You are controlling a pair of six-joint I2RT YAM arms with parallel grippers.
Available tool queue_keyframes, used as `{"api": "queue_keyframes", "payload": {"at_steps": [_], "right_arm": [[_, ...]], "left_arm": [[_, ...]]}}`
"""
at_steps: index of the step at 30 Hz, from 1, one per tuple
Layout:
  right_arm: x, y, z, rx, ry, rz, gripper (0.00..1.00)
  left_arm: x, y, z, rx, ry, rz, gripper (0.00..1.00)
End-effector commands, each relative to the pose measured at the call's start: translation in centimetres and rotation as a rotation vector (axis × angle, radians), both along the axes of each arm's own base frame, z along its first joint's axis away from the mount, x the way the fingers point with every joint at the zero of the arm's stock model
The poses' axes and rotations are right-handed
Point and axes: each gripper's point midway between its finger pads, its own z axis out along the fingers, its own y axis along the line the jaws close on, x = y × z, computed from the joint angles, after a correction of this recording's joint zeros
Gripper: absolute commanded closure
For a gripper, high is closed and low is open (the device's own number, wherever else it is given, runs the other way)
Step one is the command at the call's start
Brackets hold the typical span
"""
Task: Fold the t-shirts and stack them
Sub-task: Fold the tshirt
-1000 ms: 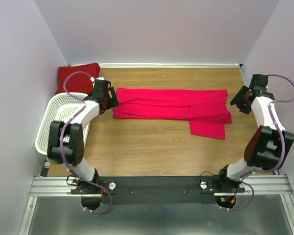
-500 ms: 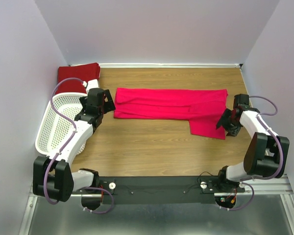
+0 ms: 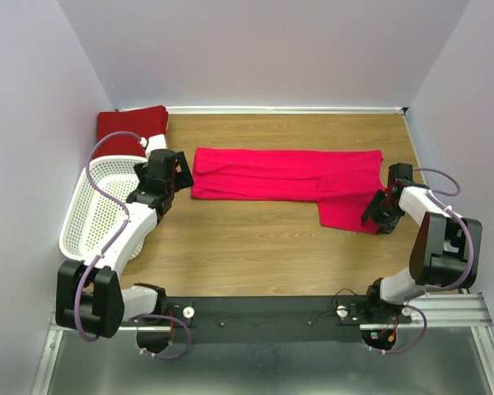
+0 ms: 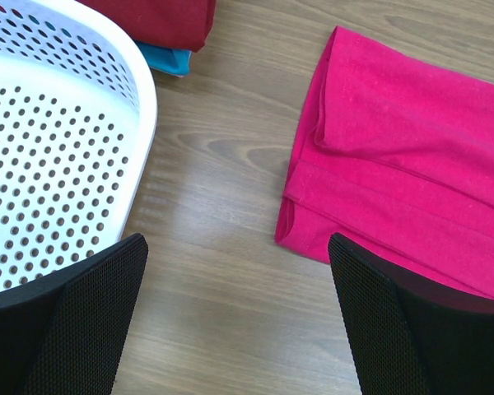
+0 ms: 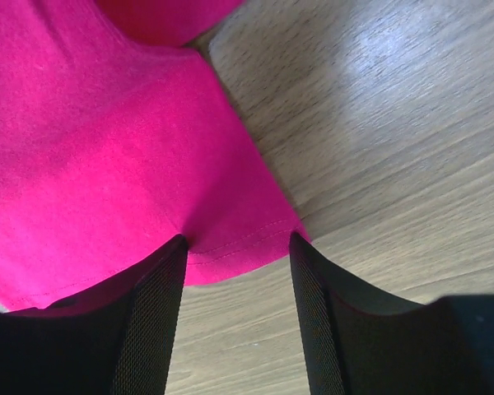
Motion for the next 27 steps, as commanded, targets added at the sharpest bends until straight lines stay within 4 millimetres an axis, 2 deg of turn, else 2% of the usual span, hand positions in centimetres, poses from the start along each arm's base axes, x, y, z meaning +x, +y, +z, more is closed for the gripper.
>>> {"api": "queue_keyframes", "payload": {"at_steps": [1,3,7,8,10,11,13,16,17,19,20,22,23,25,27], "right_arm": [[-0.4,0.4,-1.4,0.011,0.015,-0.015,0.42],[-0.5,0.3,-1.7,0.003,0.021,-0.015,0.44],[-0.9,0.3,-2.2,0.004,0.037,-0.01,0.58],[-0.8,0.5,-2.2,0.014,0.03,-0.007,0.67],[-0.4,0.6,-1.7,0.023,0.01,-0.007,0.78],[0.2,0.5,-1.1,0.02,-0.014,-0.009,0.9],[1.1,1.1,-0.2,0.056,-0.053,0.0,0.99],[3.5,1.6,2.1,0.093,-0.135,0.003,0.99],[4.9,1.5,3.4,0.095,-0.176,0.006,0.99],[6.3,1.6,4.2,0.108,-0.198,0.0,0.99],[7.7,1.6,5.3,0.117,-0.235,0.005,0.99],[9.2,1.5,6.0,0.128,-0.257,0.002,1.0],[9.8,1.5,5.6,0.138,-0.246,0.002,0.99],[12.2,1.2,7.1,0.135,-0.294,0.009,0.99],[13.7,0.9,7.0,0.135,-0.294,0.01,0.99]], "left_arm": [[0.2,0.3,0.6,0.019,-0.032,0.019,0.02],[0.3,0.3,0.5,0.019,-0.029,0.015,0.02],[0.3,0.2,0.4,0.018,-0.025,0.013,0.02],[0.3,0.2,0.4,0.018,-0.025,0.013,0.02],[0.3,0.2,0.3,0.018,-0.024,0.013,0.01],[0.3,0.2,0.4,0.017,-0.025,0.012,0.02],[0.3,0.2,0.2,0.019,-0.02,0.009,0.02],[0.3,0.2,0.1,0.019,-0.017,0.008,0.02],[0.3,0.1,0.1,0.019,-0.017,0.006,0.02],[0.4,0.1,0.0,0.02,-0.015,0.004,0.02],[0.3,0.1,-0.1,0.021,-0.012,0.004,0.02],[0.3,0.1,-0.3,0.022,-0.006,0.004,0.02],[0.3,0.2,-0.3,0.025,-0.006,0.006,0.02],[0.3,0.2,-0.5,0.025,-0.002,0.006,0.02],[0.3,0.1,-0.4,0.025,-0.003,0.004,0.02]]}}
